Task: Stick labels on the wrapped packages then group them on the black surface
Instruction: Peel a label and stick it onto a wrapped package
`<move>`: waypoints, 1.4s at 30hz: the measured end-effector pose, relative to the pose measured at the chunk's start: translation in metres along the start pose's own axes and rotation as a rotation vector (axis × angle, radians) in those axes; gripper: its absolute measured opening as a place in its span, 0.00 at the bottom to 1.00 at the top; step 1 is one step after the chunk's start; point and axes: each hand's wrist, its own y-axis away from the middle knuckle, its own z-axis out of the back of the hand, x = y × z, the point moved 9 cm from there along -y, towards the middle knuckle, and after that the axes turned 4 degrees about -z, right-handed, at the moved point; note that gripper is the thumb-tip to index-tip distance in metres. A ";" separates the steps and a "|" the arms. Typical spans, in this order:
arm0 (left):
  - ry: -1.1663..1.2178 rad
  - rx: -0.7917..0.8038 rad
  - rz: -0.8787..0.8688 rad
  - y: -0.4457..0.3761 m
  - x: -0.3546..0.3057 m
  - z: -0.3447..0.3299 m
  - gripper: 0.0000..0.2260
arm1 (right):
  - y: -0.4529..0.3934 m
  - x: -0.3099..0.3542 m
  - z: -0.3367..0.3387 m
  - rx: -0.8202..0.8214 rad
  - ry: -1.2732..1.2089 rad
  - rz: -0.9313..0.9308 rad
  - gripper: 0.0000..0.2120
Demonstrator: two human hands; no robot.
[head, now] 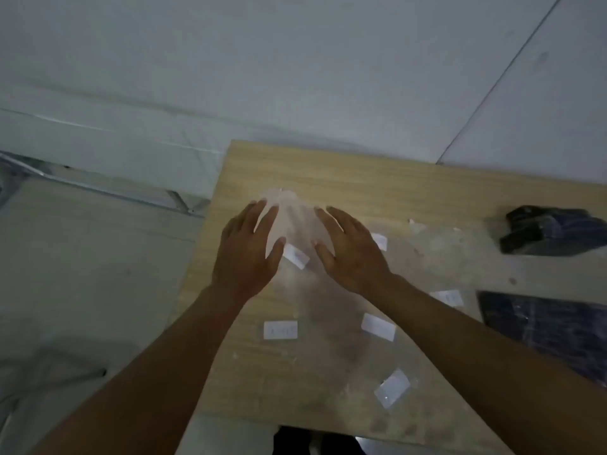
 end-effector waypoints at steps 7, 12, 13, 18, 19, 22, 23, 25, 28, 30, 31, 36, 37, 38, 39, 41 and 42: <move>0.009 0.209 -0.004 0.024 0.031 -0.068 0.26 | 0.002 -0.019 -0.068 0.087 -0.076 -0.066 0.27; -0.009 0.303 -0.078 0.028 0.047 -0.103 0.27 | -0.002 -0.024 -0.096 0.051 -0.110 -0.066 0.30; -0.011 0.297 -0.096 0.028 0.048 -0.106 0.26 | -0.002 -0.024 -0.098 0.026 -0.093 -0.051 0.31; -0.002 0.259 -0.130 0.030 0.048 -0.110 0.25 | 0.000 -0.024 -0.105 -0.022 -0.034 -0.058 0.35; 0.002 0.255 -0.127 0.031 0.049 -0.111 0.25 | 0.000 -0.024 -0.107 -0.028 -0.036 -0.068 0.34; 0.011 0.241 -0.124 0.034 0.049 -0.113 0.26 | 0.000 -0.024 -0.109 -0.053 -0.061 -0.104 0.29; 0.014 0.242 -0.125 0.034 0.049 -0.113 0.26 | 0.000 -0.024 -0.109 -0.060 -0.071 -0.110 0.28; 0.023 0.240 -0.123 0.034 0.050 -0.113 0.25 | 0.001 -0.023 -0.109 -0.068 -0.093 -0.118 0.24; 0.038 0.261 -0.108 0.034 0.051 -0.113 0.26 | 0.002 -0.020 -0.104 -0.083 -0.182 -0.142 0.17; 0.038 0.274 -0.102 0.034 0.050 -0.112 0.26 | 0.003 -0.022 -0.101 -0.062 -0.264 -0.204 0.17; 0.048 0.278 -0.098 0.035 0.050 -0.112 0.26 | 0.003 -0.022 -0.100 -0.043 -0.317 -0.237 0.18; 0.197 0.173 -0.035 0.031 0.040 -0.089 0.22 | 0.010 -0.026 -0.084 0.017 -0.573 -0.434 0.22; 0.240 0.127 -0.011 0.029 0.037 -0.079 0.21 | 0.014 -0.032 -0.081 0.029 -0.601 -0.501 0.20; 0.282 0.090 0.004 0.027 0.032 -0.069 0.22 | 0.020 -0.039 -0.078 0.048 -0.631 -0.564 0.19; 0.317 0.077 0.011 0.025 0.027 -0.063 0.24 | 0.024 -0.044 -0.077 0.080 -0.668 -0.618 0.19; 0.320 0.088 -0.052 0.019 0.014 -0.056 0.27 | 0.032 -0.050 -0.075 0.158 -0.746 -0.700 0.20; 0.289 0.095 -0.122 0.016 0.003 -0.053 0.28 | 0.038 -0.050 -0.070 0.189 -0.788 -0.734 0.20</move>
